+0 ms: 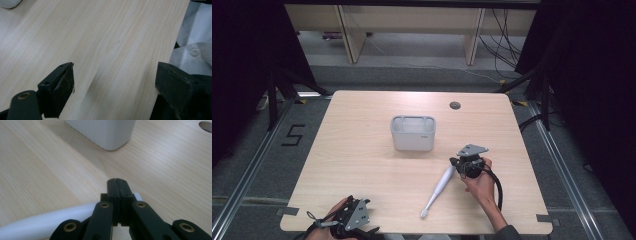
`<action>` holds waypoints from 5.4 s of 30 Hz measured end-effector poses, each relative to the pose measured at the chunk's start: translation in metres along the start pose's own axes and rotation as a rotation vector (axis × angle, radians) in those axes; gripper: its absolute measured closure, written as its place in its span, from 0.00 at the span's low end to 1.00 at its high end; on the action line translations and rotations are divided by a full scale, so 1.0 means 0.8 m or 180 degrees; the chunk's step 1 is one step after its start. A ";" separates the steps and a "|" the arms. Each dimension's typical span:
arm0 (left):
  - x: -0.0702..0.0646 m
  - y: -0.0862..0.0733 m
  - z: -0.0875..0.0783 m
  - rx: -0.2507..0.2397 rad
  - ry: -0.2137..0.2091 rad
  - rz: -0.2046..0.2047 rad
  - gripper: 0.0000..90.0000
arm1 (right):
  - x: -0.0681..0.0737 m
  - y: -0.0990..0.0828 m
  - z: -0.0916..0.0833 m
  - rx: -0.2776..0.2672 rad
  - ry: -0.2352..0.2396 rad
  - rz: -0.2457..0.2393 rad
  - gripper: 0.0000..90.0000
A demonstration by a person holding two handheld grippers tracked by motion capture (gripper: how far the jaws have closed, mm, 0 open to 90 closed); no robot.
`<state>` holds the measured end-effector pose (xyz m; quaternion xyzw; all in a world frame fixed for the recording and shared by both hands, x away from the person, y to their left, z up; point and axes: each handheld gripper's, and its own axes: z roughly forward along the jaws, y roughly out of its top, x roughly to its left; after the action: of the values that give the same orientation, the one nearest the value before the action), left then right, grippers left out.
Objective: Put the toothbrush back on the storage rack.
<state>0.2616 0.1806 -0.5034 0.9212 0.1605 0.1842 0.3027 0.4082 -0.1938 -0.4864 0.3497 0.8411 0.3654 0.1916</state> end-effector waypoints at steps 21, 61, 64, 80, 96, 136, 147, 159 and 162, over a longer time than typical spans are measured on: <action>0.000 -0.001 0.001 -0.0002 -0.0004 -0.0005 0.17 | -0.010 -0.001 0.008 0.0198 -0.0030 0.0131 1.00; 0.000 0.000 0.000 0.0011 0.0002 0.0000 0.17 | 0.025 -0.024 -0.027 0.0460 0.0056 0.0031 0.98; -0.001 0.000 -0.001 0.0006 0.0000 -0.0004 0.17 | 0.026 -0.025 -0.027 0.0404 0.0094 -0.0053 0.97; 0.000 0.000 0.000 0.0010 0.0003 -0.0003 0.17 | 0.048 -0.032 -0.038 0.0536 0.0070 -0.0098 0.96; 0.001 -0.001 0.001 0.0009 0.0005 -0.0003 0.17 | 0.055 -0.032 -0.052 0.0527 0.0113 -0.0088 0.85; 0.002 -0.001 0.002 0.0047 0.0024 -0.0025 0.17 | 0.066 0.039 -0.006 0.1293 0.0270 -0.0579 0.54; 0.002 -0.001 0.002 0.0043 0.0020 -0.0019 0.17 | 0.062 0.050 0.012 0.1566 0.0305 -0.0644 0.54; 0.001 -0.001 0.001 0.0028 0.0018 -0.0020 0.17 | 0.055 0.053 0.034 0.1806 0.0409 -0.0613 0.59; 0.001 -0.001 0.002 0.0052 0.0030 -0.0007 0.17 | 0.055 0.057 0.038 0.1919 0.0437 -0.0596 0.62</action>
<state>0.2626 0.1810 -0.5047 0.9226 0.1645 0.1869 0.2946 0.4163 -0.1251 -0.4756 0.2864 0.9509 0.1033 0.0551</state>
